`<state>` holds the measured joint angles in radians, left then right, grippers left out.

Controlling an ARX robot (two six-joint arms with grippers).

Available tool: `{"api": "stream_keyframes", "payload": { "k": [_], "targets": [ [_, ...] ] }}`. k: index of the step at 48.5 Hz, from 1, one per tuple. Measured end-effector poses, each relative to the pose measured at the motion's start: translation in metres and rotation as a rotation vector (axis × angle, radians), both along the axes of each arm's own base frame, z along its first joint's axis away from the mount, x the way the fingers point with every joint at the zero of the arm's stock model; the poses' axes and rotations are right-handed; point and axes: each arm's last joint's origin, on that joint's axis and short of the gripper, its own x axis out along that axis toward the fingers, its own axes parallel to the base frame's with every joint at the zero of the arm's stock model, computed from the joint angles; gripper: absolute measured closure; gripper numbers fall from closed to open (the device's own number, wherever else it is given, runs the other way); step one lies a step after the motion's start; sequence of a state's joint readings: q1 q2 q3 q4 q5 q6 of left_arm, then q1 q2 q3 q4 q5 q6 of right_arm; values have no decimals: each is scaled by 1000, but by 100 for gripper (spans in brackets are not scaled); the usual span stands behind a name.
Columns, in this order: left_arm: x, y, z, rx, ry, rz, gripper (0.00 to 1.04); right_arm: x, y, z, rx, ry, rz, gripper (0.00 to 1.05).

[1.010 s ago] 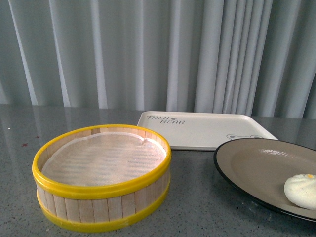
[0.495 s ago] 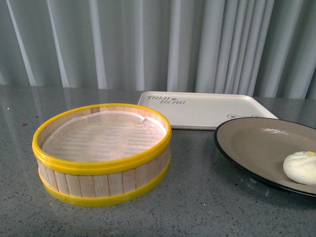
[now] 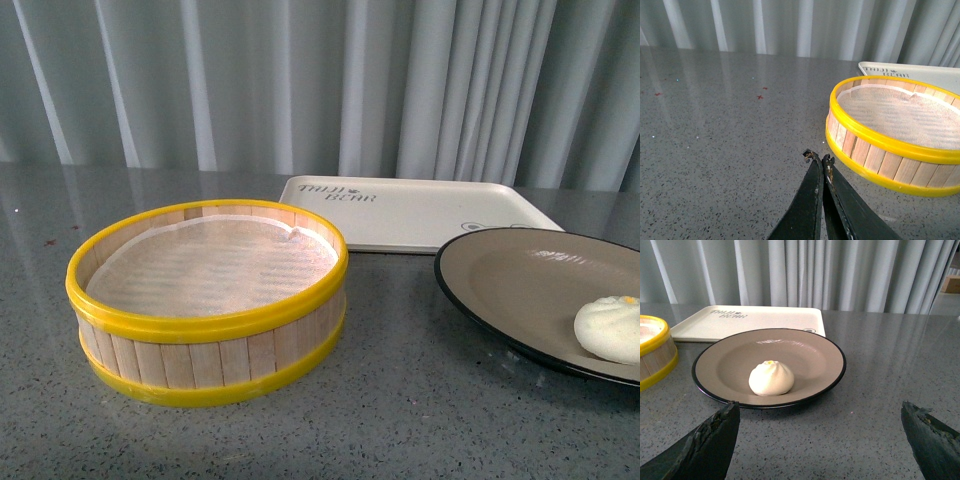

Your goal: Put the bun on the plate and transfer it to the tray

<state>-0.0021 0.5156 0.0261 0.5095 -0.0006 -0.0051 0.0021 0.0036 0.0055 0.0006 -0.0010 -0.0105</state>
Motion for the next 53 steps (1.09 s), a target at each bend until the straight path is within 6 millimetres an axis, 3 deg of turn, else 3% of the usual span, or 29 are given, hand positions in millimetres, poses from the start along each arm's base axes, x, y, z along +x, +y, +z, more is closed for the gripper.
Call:
{"api": "stream_keyframes", "payload": {
  "k": [53],
  "targets": [
    [-35, 0, -1, 0, -2, 0, 101, 0, 0, 0, 0, 0, 0, 9]
  ]
}}
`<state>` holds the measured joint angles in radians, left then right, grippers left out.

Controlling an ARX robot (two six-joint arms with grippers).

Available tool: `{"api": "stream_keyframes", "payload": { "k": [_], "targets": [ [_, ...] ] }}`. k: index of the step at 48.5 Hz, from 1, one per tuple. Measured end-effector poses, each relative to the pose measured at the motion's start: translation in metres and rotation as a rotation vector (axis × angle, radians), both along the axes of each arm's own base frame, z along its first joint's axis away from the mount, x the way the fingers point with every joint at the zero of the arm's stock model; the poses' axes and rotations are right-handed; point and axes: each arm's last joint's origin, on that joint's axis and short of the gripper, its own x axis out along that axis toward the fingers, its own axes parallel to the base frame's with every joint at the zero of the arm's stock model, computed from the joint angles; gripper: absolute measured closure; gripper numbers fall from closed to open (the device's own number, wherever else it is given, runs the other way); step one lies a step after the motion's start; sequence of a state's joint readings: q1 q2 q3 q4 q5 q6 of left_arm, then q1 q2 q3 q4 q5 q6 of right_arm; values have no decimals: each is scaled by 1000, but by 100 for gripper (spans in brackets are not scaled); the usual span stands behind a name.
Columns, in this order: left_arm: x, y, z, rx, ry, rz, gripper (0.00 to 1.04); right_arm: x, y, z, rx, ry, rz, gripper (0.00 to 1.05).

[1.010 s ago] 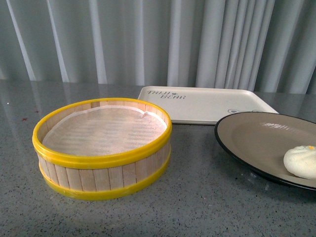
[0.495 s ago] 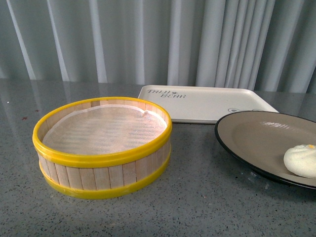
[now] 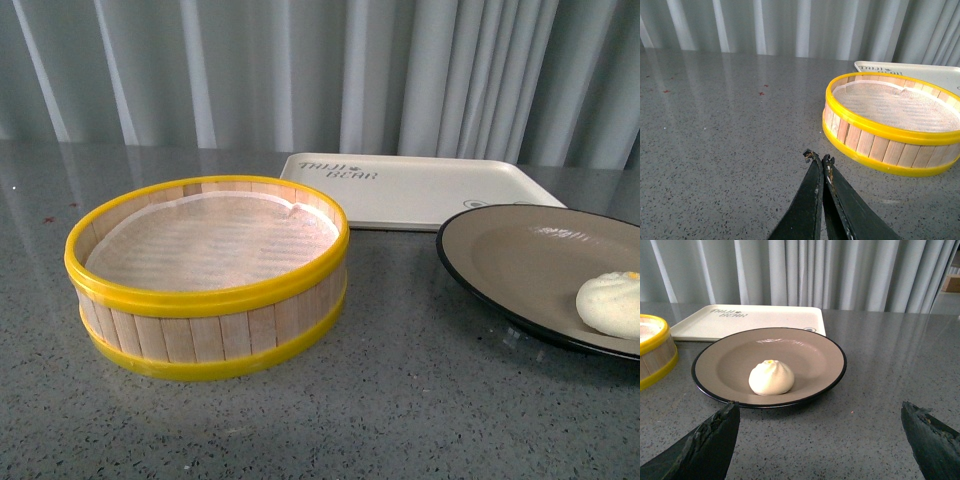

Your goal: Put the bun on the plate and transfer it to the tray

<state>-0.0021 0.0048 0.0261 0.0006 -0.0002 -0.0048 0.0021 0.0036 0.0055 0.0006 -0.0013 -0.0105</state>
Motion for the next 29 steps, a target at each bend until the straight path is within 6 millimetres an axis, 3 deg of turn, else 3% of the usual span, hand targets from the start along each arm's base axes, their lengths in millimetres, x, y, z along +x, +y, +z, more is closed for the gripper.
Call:
{"api": "stream_keyframes", "payload": {
  "k": [13, 21, 29],
  "targets": [
    [0, 0, 0, 0, -1, 0, 101, 0, 0, 0, 0, 0, 0, 9],
    [0, 0, 0, 0, -1, 0, 67, 0, 0, 0, 0, 0, 0, 9],
    [0, 0, 0, 0, -1, 0, 44, 0, 0, 0, 0, 0, 0, 9]
  ]
}}
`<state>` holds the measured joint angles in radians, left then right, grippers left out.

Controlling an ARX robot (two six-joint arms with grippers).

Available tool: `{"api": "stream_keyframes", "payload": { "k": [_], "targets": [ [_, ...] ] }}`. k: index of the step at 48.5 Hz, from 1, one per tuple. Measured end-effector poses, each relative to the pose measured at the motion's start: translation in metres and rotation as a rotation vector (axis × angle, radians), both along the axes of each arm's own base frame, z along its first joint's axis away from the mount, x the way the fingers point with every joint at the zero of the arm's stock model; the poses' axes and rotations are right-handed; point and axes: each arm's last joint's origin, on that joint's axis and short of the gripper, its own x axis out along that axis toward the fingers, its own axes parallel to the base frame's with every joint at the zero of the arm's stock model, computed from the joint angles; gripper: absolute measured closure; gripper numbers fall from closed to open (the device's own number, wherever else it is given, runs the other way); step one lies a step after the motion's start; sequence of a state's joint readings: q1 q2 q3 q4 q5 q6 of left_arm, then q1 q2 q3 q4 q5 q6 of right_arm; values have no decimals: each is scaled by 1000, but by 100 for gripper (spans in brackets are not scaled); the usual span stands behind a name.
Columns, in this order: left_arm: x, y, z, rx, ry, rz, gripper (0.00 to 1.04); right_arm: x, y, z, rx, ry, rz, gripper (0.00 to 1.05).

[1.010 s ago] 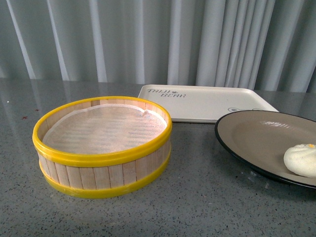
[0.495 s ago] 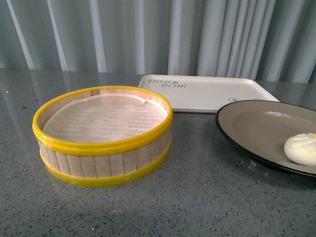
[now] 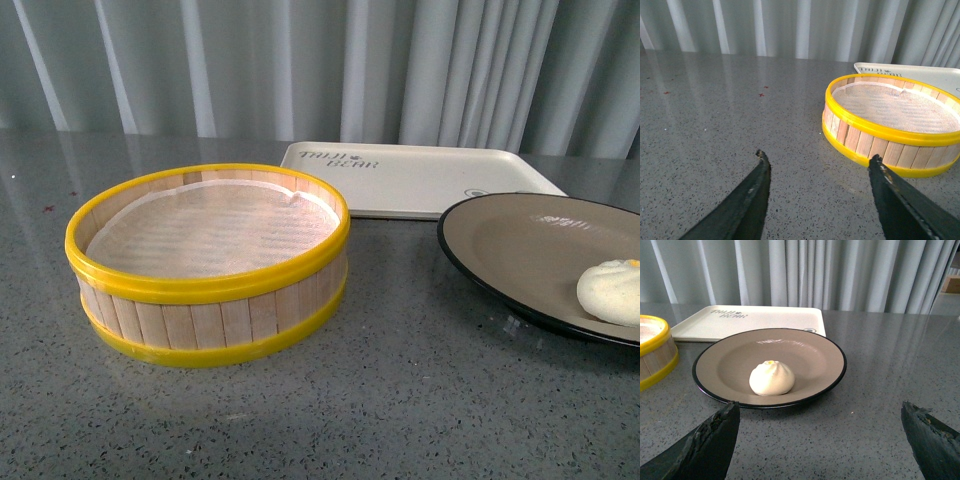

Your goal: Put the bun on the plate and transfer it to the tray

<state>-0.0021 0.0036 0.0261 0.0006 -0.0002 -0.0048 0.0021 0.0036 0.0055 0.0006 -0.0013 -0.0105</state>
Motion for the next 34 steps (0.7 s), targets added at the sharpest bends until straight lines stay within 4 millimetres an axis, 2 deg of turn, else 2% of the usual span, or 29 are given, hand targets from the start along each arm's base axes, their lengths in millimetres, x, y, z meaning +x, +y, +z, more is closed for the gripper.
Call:
{"api": "stream_keyframes", "payload": {
  "k": [13, 34],
  "targets": [
    [0, 0, 0, 0, 0, 0, 6, 0, 0, 0, 0, 0, 0, 9],
    [0, 0, 0, 0, 0, 0, 7, 0, 0, 0, 0, 0, 0, 9]
  ]
}}
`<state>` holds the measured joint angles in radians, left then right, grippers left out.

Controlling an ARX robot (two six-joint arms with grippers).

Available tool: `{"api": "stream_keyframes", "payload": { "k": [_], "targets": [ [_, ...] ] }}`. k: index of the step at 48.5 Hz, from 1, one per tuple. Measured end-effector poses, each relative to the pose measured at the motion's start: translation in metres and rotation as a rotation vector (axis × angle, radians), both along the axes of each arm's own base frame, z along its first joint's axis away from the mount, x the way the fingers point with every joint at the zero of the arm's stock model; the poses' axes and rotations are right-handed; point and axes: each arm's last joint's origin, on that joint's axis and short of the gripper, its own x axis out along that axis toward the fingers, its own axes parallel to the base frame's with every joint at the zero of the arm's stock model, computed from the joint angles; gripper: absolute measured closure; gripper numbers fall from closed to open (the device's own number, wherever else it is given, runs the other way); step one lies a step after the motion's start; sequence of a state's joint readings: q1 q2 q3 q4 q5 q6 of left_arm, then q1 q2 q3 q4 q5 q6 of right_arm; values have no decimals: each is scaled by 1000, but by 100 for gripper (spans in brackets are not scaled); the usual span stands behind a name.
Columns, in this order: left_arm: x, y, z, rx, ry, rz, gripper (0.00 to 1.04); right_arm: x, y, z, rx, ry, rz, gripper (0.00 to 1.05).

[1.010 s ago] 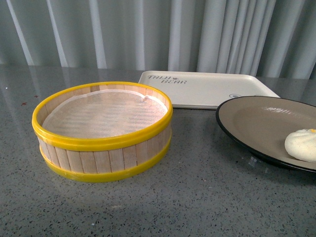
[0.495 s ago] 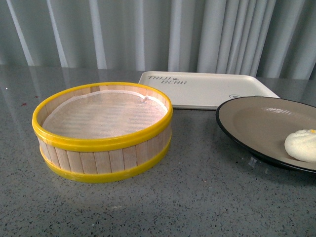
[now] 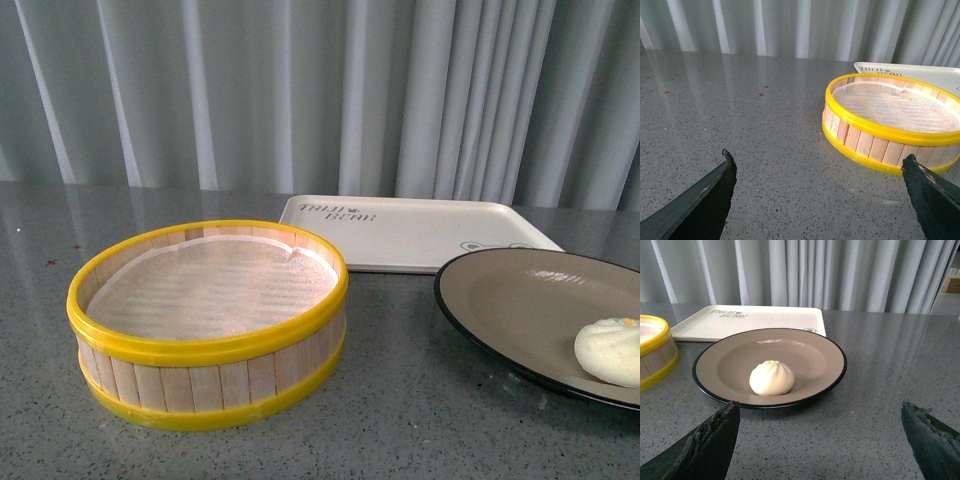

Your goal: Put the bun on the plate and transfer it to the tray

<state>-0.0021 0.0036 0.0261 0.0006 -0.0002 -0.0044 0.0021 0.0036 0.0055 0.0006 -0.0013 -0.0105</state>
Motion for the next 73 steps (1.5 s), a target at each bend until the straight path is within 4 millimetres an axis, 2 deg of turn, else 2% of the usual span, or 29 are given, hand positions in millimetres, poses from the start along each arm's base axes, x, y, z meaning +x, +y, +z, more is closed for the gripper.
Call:
{"api": "stream_keyframes", "payload": {
  "k": [4, 8, 11, 17, 22, 31, 37, 46, 73],
  "targets": [
    [0, 0, 0, 0, 0, 0, 7, 0, 0, 0, 3, 4, -7, 9],
    [0, 0, 0, 0, 0, 2, 7, 5, 1, 6, 10, 274, -214, 9],
    [0, 0, 0, 0, 0, -1, 7, 17, 3, 15, -64, 349, -257, 9],
    [0, 0, 0, 0, 0, 1, 7, 30, 1, 29, -371, 415, -125, 9],
    [0, 0, 0, 0, 0, 0, 7, 32, -5, 39, -753, 429, -12, 9],
    [0, 0, 0, 0, 0, 0, 7, 48, -8, 38, -1256, 358, 215, 9],
    [0, 0, 0, 0, 0, 0, 7, 59, -6, 35, -1415, 319, 271, 9],
    [0, 0, 0, 0, 0, 0, 7, 82, -8, 23, -1498, 285, 283, 9],
    [0, 0, 0, 0, 0, 0, 7, 109, -15, 1, -1442, 269, 276, 9]
  ]
}}
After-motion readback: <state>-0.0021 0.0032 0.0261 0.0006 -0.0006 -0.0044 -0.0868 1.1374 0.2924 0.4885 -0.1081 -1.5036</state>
